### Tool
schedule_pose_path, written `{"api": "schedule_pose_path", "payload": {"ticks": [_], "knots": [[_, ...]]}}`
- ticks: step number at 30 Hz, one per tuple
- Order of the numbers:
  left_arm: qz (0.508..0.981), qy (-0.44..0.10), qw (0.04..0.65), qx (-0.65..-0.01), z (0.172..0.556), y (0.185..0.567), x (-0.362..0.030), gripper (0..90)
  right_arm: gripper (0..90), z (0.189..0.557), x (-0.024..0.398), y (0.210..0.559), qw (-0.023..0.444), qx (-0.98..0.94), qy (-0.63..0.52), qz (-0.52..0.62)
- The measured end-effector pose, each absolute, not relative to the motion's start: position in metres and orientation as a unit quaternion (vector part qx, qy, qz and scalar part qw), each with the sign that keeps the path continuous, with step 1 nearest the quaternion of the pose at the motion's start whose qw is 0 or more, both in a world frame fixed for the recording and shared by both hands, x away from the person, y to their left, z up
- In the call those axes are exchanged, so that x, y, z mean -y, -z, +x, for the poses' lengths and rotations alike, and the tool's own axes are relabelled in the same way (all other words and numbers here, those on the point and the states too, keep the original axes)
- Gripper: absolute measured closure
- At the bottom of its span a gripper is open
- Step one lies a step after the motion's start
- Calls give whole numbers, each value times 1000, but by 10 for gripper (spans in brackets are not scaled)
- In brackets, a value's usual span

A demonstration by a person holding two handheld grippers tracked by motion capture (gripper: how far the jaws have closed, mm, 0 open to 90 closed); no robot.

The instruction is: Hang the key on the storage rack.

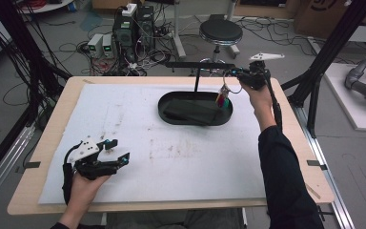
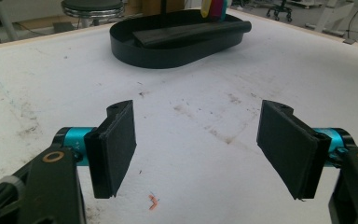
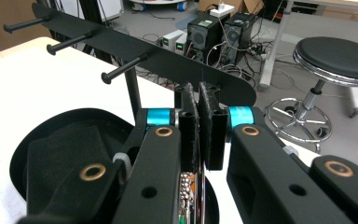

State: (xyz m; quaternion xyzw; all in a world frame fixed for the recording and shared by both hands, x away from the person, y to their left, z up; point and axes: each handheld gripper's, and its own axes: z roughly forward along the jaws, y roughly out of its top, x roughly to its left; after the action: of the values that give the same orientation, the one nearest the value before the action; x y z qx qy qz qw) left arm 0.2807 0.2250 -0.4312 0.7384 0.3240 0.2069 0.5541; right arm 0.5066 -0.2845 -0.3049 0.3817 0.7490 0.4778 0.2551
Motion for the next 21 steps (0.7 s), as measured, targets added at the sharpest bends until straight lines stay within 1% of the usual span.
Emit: {"api": "schedule_pose_path", "payload": {"ticks": [5, 10, 13, 16, 18, 20, 21], "knots": [[739, -206, 554, -323, 281, 431, -225, 281, 856, 506, 284, 305, 259, -750, -474, 382], [740, -204, 554, -321, 281, 431, -224, 281, 845, 504, 285, 304, 272, -748, -467, 386], [741, -204, 554, -320, 281, 431, -223, 281, 815, 503, 285, 303, 284, -750, -455, 388], [742, -205, 553, -318, 281, 431, -223, 281, 738, 501, 287, 302, 289, -747, -449, 395], [741, -206, 553, -319, 282, 430, -223, 281, 643, 498, 288, 299, 293, -745, -448, 398], [743, -205, 553, -316, 283, 430, -223, 281, 604, 493, 290, 295, 298, -749, -444, 391], [742, -205, 555, -315, 283, 429, -224, 281, 569, 490, 291, 292, 296, -752, -445, 386]]}}
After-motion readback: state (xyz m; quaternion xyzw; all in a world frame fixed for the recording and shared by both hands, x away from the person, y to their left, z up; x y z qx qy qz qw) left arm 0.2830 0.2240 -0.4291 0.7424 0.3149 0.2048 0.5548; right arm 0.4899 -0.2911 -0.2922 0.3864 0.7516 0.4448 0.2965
